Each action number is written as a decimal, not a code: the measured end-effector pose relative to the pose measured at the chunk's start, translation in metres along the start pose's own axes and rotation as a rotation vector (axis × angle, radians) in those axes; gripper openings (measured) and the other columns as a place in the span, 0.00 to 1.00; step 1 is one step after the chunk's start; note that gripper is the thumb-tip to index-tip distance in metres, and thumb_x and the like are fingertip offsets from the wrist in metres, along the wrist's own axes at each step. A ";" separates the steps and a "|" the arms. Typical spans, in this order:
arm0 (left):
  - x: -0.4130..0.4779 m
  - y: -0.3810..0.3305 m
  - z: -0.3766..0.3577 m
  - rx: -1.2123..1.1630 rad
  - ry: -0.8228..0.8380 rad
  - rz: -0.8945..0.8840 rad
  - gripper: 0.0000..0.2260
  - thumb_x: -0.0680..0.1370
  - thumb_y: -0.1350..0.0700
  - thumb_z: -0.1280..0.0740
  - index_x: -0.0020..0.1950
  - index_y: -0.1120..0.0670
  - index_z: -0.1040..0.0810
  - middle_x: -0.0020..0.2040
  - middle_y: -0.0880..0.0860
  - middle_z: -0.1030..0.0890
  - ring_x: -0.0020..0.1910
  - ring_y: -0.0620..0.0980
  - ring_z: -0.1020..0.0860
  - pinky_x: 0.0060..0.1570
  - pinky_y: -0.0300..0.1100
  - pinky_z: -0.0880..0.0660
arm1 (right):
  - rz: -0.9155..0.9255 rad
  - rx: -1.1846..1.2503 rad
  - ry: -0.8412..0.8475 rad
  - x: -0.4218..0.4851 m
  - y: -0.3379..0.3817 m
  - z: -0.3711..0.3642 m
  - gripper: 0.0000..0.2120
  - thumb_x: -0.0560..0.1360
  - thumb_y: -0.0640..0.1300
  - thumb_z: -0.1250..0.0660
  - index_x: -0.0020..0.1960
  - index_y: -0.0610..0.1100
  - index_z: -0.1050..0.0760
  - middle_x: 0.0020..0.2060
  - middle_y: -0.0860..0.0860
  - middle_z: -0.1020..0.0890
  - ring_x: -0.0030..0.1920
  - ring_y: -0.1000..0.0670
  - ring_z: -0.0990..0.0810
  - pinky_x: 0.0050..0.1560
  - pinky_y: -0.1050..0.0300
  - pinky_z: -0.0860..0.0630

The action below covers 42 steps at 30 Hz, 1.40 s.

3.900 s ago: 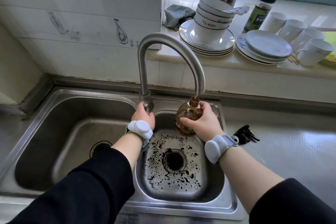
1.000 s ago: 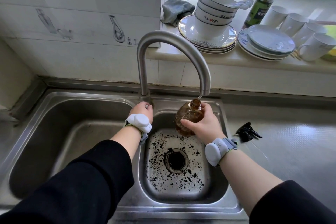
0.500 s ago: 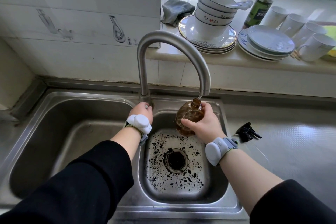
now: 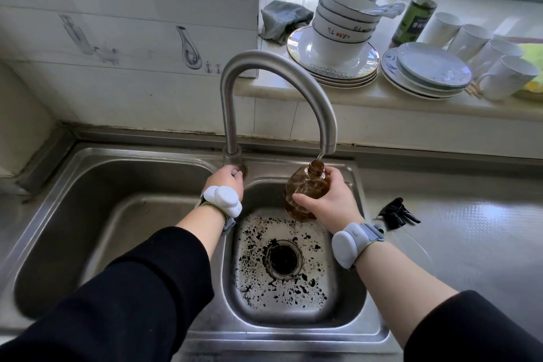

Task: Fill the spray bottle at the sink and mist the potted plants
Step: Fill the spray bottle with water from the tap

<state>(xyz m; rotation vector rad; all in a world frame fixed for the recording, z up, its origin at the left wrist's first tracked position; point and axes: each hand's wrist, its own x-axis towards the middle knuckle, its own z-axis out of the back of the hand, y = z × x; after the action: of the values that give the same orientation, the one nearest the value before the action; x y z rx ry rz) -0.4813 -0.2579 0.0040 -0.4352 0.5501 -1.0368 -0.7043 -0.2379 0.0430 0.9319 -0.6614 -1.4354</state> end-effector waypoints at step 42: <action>-0.179 -0.100 -0.110 -0.479 0.291 -0.196 0.34 0.58 0.49 0.21 0.56 0.39 0.37 0.47 0.38 0.25 0.43 0.29 0.25 0.37 0.22 0.29 | -0.013 0.066 0.262 -0.057 -0.072 0.097 0.24 0.72 0.53 0.29 0.64 0.48 0.30 0.53 0.54 0.20 0.51 0.60 0.22 0.49 0.70 0.27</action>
<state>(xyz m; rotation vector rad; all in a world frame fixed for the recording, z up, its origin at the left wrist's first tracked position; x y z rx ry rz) -0.6880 -0.1518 0.0150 -0.7779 1.0415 -1.1630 -0.8281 -0.1875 0.0403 1.1546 -0.5098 -1.2802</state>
